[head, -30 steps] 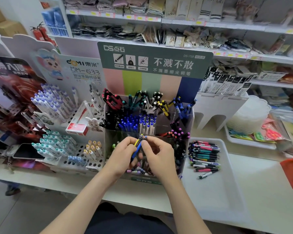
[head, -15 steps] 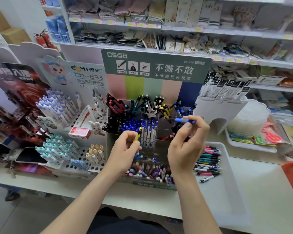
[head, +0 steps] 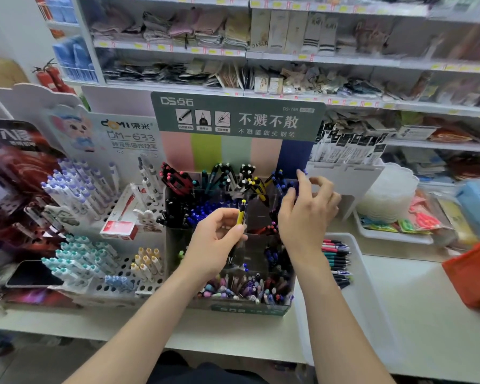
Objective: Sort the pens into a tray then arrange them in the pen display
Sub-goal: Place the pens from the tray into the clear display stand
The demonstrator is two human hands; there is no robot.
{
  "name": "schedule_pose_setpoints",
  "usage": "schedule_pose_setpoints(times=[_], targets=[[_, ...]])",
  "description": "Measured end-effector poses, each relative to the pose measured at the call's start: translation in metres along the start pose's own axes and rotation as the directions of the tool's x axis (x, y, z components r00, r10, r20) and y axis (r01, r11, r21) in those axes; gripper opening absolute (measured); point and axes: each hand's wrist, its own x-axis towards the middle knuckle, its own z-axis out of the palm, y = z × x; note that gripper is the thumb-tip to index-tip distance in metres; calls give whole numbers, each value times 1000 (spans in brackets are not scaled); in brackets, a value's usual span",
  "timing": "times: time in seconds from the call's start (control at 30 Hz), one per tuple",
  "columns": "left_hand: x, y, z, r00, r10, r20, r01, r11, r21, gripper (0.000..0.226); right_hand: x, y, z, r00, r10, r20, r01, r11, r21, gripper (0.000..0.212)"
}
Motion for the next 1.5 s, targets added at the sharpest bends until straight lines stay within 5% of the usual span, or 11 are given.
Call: schedule_pose_setpoints(times=[0.13, 0.33, 0.4, 0.5, 0.57, 0.63, 0.9, 1.0, 1.27, 1.4, 1.5], targets=[[-1, -9, -5, 1000, 3, -11, -2, 999, 34, 23, -40, -32, -22, 978, -111, 178, -5, 836, 548, 22], [-7, -18, -15, 999, 36, 9, -36, 997, 69, 18, -61, -45, -26, 878, -73, 472, -279, 723, 632, 19], [-8, -20, -16, 999, 36, 6, -37, 995, 89, 15, -49, -48, -32, 923, -50, 382, -237, 708, 665, 15], [-6, -23, -16, 999, 47, -25, -43, 987, 155, 14, -28, -51, -39, 993, 116, 18, -93, 689, 719, 14], [-4, -23, -16, 998, 51, -31, -43, 977, 211, 17, -13, -46, -37, 969, 128, -211, 44, 752, 657, 13], [-2, -22, -16, 998, 55, -24, -47, 963, 265, 21, 0, -38, -29, 960, 36, -276, 135, 808, 574, 14], [4, -26, -7, 996, 77, 44, -88, 917, 389, 21, -4, -14, 8, 963, -270, -4, 267, 953, 143, 15], [2, -29, -3, 993, 69, 92, -100, 914, 394, 21, -14, -11, 7, 976, -217, -19, 218, 973, 71, 22], [-6, -38, 24, 958, 84, 275, -194, 894, 404, 20, -68, 27, -30, 998, -37, 58, 20, 964, 266, 28], [-17, -50, 49, 898, 48, 436, -258, 862, 436, 18, -94, 97, -33, 950, 180, 254, -187, 982, 1, 27], [-26, -61, 69, 851, 27, 524, -311, 830, 463, 16, -106, 144, -31, 801, 235, 551, -10, 925, -380, 28]])
